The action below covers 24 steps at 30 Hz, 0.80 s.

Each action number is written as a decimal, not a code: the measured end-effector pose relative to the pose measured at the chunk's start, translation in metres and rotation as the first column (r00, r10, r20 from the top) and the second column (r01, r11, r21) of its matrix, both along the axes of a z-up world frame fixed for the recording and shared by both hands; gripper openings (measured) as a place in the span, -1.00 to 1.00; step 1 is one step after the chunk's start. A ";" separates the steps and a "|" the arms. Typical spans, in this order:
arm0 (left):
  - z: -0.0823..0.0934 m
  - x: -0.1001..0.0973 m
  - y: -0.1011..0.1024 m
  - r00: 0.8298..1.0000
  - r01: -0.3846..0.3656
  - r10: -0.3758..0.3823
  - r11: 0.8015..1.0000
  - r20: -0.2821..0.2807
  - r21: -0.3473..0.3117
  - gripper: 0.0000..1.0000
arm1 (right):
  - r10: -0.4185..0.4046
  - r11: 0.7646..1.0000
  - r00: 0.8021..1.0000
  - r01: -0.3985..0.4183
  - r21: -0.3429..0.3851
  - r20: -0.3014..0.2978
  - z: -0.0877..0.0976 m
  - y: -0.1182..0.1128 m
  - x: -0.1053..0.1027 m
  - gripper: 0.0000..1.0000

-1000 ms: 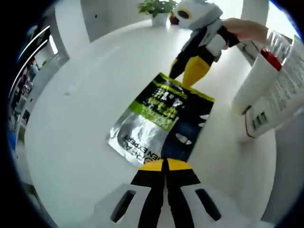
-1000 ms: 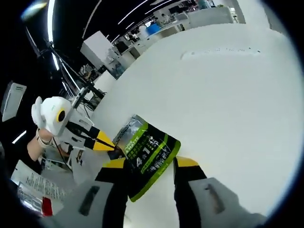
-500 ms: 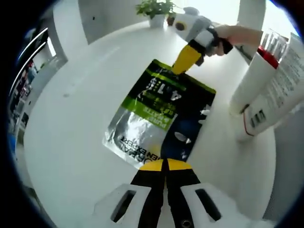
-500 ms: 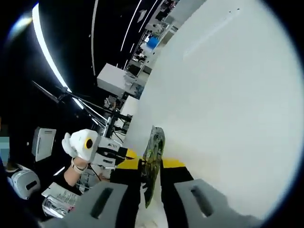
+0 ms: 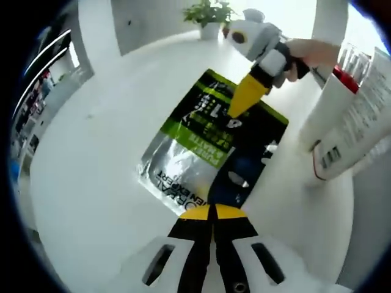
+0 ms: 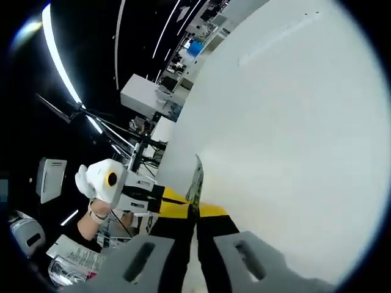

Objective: Arrange the skincare products in the storage area until every visible bottle or jar stands upright without overlapping.

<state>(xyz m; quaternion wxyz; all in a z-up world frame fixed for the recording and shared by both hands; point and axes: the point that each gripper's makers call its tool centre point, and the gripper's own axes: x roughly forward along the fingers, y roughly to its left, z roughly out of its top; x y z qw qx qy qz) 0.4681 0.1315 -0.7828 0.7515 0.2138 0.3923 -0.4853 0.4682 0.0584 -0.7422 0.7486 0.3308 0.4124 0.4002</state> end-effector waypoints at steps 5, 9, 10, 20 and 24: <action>0.001 -0.004 0.004 0.999 -0.045 0.045 0.998 -0.024 -0.032 -1.00 | -0.024 1.000 1.000 0.024 -0.008 0.008 0.000 0.000 -0.001 -0.98; 0.009 -0.008 0.004 0.997 -0.076 0.073 0.994 -0.037 -0.076 -0.89 | -0.062 0.998 0.997 0.062 0.004 0.052 0.012 0.001 0.007 -0.98; 0.012 -0.008 0.004 0.995 -0.094 0.091 0.991 -0.036 -0.094 -0.85 | -0.064 0.998 0.996 0.064 0.001 0.057 0.014 0.001 0.008 -0.98; 0.066 -0.011 -0.008 0.957 -0.278 0.215 0.872 -0.196 -0.403 -0.77 | -0.161 0.985 0.970 0.146 0.094 0.180 0.060 -0.002 0.026 -0.98; 0.086 -0.006 -0.014 0.931 -0.350 0.228 0.784 -0.286 -0.513 -0.74 | -0.210 0.966 0.951 0.166 0.200 0.227 0.090 -0.004 0.030 -0.98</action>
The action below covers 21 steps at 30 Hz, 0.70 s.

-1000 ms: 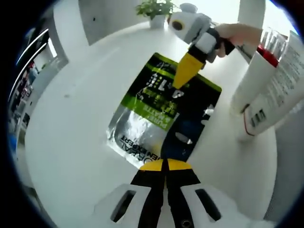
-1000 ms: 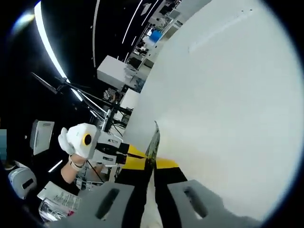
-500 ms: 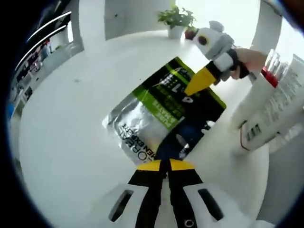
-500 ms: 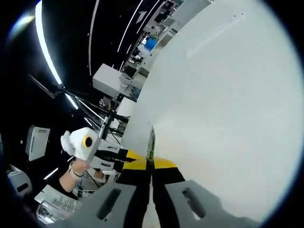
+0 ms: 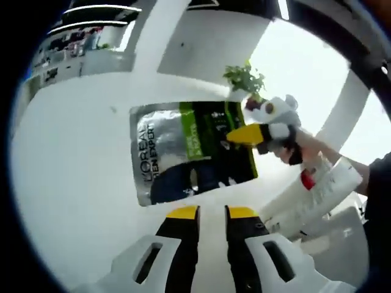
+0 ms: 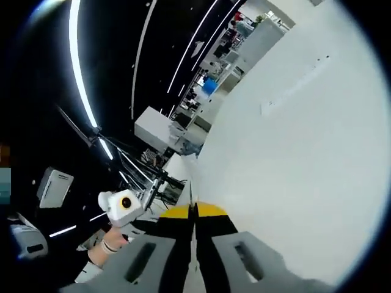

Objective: Arrange the skincare products in the storage area until every visible bottle or jar stands upright without overlapping.

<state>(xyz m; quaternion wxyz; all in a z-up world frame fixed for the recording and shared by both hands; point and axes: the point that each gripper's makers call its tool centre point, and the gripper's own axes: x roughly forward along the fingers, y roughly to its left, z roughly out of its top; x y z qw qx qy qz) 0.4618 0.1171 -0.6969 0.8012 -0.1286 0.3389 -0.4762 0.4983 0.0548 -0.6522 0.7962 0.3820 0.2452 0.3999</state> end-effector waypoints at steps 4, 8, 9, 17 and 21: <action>0.026 0.011 -0.007 0.996 -0.074 0.064 0.981 -0.057 -0.179 -0.88 | -0.005 0.996 0.999 0.001 0.087 0.041 0.024 0.000 -0.001 -0.98; 0.047 0.019 -0.012 0.994 -0.099 0.078 0.947 -0.079 -0.307 -0.84 | -0.004 0.991 0.998 -0.005 0.133 0.065 0.037 0.000 -0.003 -0.98; 0.051 0.021 -0.013 0.992 -0.108 0.078 0.936 -0.103 -0.336 -0.83 | -0.004 0.990 0.998 -0.005 0.143 0.066 0.039 0.001 -0.003 -0.98; 0.068 0.016 -0.020 0.992 -0.112 0.078 0.902 -0.098 -0.418 -0.93 | -0.004 0.973 0.997 -0.014 0.232 0.079 0.055 0.000 -0.006 -0.98; 0.075 0.009 -0.023 0.995 -0.090 0.058 0.899 -0.086 -0.428 -1.00 | -0.009 0.967 0.997 -0.011 0.254 0.075 0.057 -0.001 -0.006 -0.98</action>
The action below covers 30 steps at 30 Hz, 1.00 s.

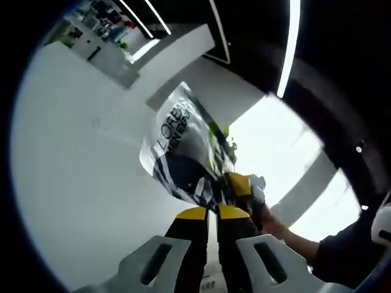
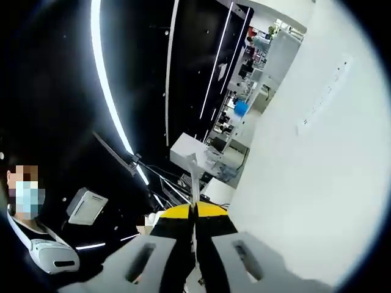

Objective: Arrange the skincare products in the storage area until every visible bottle or jar stands upright without overlapping.

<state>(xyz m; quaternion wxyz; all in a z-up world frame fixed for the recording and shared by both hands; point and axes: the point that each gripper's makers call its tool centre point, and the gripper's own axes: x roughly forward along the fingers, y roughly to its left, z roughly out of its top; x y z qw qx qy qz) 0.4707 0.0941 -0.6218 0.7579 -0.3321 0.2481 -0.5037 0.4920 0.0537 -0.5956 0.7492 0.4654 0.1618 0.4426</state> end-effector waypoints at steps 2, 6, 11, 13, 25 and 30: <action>0.003 -0.004 0.000 1.000 0.017 -0.017 1.000 -0.002 -0.013 -1.00 | -0.001 1.000 1.000 0.001 -0.003 0.003 0.000 0.000 -0.001 -0.98; 0.014 -0.011 0.000 0.999 0.040 -0.039 0.999 0.035 -0.034 -1.00 | -0.004 1.000 1.000 0.004 0.027 -0.002 0.004 -0.001 -0.003 -0.98; 0.028 -0.022 0.000 0.993 0.081 -0.076 0.996 0.092 -0.049 -1.00 | 0.016 0.998 1.000 -0.014 0.057 -0.022 0.006 0.000 -0.007 -0.98; 0.033 -0.025 0.001 0.991 0.086 -0.081 0.995 0.103 -0.053 -1.00 | 0.021 0.997 0.999 -0.019 0.070 -0.028 0.009 0.001 -0.008 -0.98; 0.073 -0.024 0.027 0.977 0.074 -0.049 0.990 0.206 -0.116 -1.00 | 0.055 0.998 0.999 -0.055 -0.034 -0.003 0.012 0.013 -0.027 -0.52; 0.076 -0.021 0.038 0.970 0.052 -0.034 0.996 0.241 -0.068 -1.00 | 0.037 0.996 0.999 -0.038 -0.078 -0.019 0.007 0.010 -0.030 -0.52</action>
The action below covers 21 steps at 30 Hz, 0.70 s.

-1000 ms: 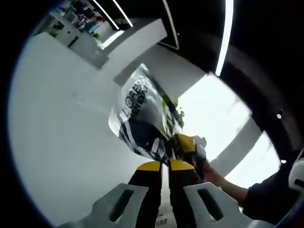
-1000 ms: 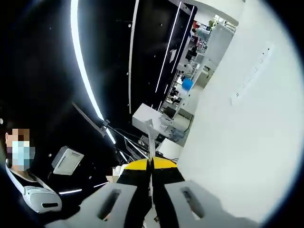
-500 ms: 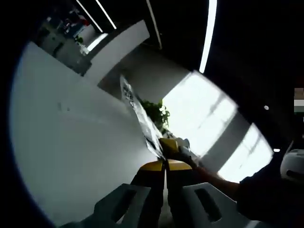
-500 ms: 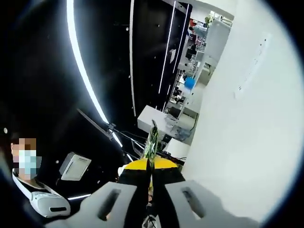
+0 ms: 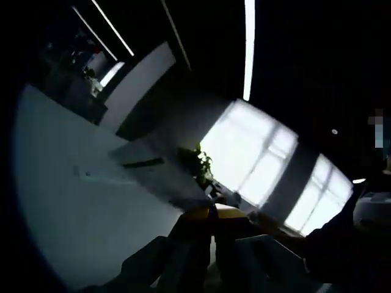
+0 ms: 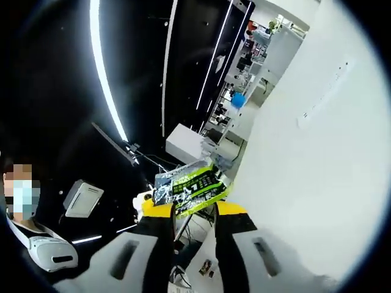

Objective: Arrange the skincare products in the storage area until every visible bottle or jar stands upright without overlapping.

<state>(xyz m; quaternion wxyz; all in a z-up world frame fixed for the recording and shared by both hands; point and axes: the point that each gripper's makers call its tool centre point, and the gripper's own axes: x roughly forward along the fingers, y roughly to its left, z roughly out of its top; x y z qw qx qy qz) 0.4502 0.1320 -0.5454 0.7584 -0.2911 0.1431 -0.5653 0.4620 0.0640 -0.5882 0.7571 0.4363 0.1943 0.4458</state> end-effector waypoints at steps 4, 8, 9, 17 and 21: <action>-0.010 0.008 0.011 1.000 -0.010 0.011 0.999 -0.007 0.048 -1.00 | -0.028 0.991 0.999 0.033 -0.128 0.037 -0.004 -0.003 -0.004 -0.43; -0.032 0.008 0.018 1.000 -0.009 0.010 0.987 -0.006 0.159 -1.00 | -0.003 0.980 0.995 0.022 -0.196 0.098 0.007 0.003 -0.016 -0.57; -0.036 0.008 0.019 1.000 -0.008 0.011 0.985 -0.013 0.173 -1.00 | -0.005 0.979 0.995 0.026 -0.202 0.104 0.010 0.004 -0.017 -0.57; -0.072 -0.004 0.025 0.997 0.029 -0.011 0.964 -0.071 0.264 -1.00 | 0.056 0.932 0.978 0.021 -0.363 0.200 0.016 0.015 -0.037 -0.45; -0.077 -0.007 0.028 0.987 0.013 0.019 0.980 -0.160 0.198 -1.00 | 0.075 0.910 0.970 0.028 -0.414 0.230 0.018 0.019 -0.046 -0.39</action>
